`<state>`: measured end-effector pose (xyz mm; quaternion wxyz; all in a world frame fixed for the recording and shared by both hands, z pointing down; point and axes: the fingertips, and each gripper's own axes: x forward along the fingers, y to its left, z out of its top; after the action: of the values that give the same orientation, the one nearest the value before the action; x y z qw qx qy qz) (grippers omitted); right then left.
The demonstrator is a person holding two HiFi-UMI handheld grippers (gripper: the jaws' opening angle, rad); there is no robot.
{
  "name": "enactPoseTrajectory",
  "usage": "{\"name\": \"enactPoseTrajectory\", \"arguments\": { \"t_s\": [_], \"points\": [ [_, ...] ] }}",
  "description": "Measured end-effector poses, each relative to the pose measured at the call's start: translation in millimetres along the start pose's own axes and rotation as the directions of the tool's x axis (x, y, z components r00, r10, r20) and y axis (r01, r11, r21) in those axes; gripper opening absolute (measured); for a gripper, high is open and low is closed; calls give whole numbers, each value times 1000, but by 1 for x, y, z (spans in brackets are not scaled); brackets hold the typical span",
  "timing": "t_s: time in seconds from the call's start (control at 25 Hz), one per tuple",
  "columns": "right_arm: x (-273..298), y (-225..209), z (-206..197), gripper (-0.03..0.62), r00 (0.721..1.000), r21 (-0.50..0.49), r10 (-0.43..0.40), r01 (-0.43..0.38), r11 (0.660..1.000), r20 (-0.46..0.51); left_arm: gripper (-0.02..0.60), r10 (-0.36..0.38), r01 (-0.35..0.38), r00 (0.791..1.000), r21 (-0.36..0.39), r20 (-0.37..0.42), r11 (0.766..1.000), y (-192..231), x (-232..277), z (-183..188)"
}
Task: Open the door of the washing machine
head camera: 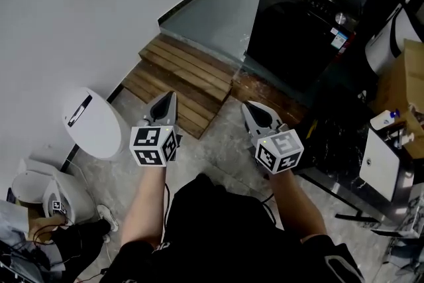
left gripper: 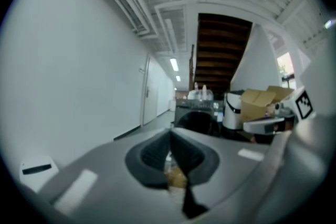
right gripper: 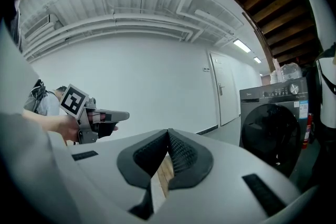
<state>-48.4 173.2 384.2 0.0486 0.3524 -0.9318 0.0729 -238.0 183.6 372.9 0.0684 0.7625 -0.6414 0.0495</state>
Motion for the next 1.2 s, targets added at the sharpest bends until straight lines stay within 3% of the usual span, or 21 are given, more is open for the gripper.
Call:
{"name": "enactPoseTrajectory", "arguments": {
  "t_s": [0.44, 0.92, 1.2],
  "points": [
    [43, -77, -2, -5, 996, -14, -78, 77, 997, -44, 8, -95, 95, 995, -11, 2, 995, 1, 117, 0],
    [173, -182, 17, -5, 984, -7, -142, 142, 990, -106, 8, -176, 176, 984, -9, -7, 984, 57, 298, 26],
    [225, -227, 27, -5, 976, 19, -190, 193, 981, -102, 8, -236, 236, 971, 1, -41, 972, 68, 363, 30]
  ]
}}
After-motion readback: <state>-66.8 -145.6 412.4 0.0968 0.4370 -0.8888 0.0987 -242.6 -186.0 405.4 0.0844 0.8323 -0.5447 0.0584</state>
